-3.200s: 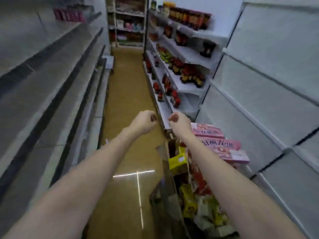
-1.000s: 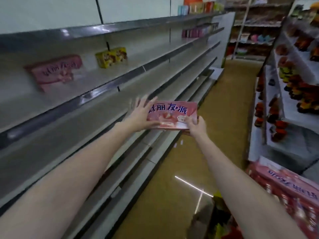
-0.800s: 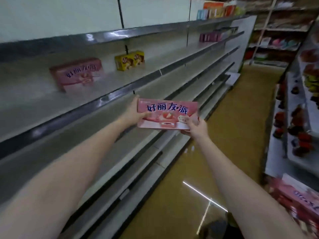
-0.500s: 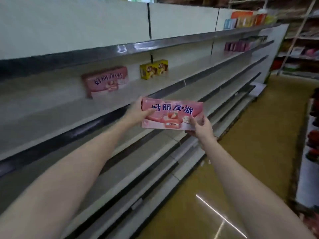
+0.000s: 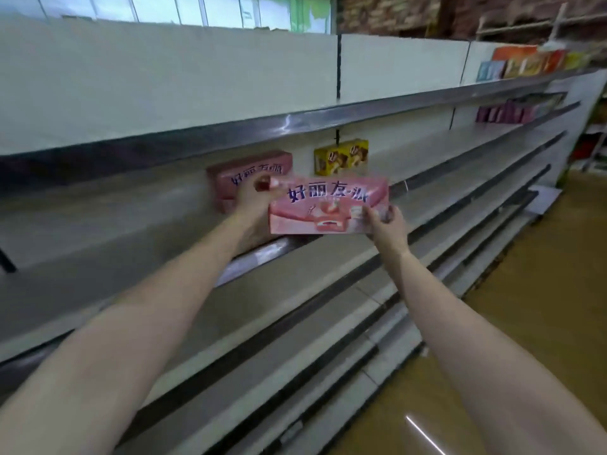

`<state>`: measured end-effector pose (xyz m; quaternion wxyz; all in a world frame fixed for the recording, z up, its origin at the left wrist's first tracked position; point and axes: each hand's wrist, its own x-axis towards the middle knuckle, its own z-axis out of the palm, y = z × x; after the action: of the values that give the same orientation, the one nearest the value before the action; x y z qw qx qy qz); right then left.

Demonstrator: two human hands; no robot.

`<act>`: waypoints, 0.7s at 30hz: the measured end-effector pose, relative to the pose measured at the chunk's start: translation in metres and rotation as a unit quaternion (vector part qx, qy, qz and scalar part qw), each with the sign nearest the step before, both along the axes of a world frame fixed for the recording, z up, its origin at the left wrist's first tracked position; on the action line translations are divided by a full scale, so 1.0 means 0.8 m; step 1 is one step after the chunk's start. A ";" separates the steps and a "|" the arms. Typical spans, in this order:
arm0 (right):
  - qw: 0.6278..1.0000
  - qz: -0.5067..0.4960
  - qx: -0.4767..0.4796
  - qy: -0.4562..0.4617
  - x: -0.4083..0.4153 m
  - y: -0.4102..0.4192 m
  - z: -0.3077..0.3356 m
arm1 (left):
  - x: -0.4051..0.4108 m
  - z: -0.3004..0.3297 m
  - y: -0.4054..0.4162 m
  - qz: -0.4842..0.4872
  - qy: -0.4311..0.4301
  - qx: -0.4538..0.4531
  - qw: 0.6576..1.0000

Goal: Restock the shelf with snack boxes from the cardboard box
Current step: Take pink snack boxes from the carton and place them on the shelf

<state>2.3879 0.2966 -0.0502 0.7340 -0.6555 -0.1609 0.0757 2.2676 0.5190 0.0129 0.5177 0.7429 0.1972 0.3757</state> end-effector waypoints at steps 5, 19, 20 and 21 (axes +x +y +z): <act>0.999 0.024 0.017 -0.014 0.019 0.049 0.025 | 0.002 0.011 0.040 0.031 -0.029 -0.004 0.999; 0.987 0.152 -0.051 -0.023 0.117 0.222 0.028 | -0.001 -0.008 0.112 0.168 -0.022 0.042 0.985; 0.986 0.156 -0.061 -0.018 0.111 0.218 0.038 | 0.002 -0.010 0.112 0.176 -0.020 0.043 0.983; 0.984 0.162 -0.077 -0.015 0.114 0.220 0.039 | 0.003 -0.013 0.115 0.185 -0.016 0.041 0.982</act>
<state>2.4793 0.4725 -0.0193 0.6569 -0.6764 -0.2692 0.1960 2.2702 0.6106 0.0026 0.4117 0.7078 0.3077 0.4846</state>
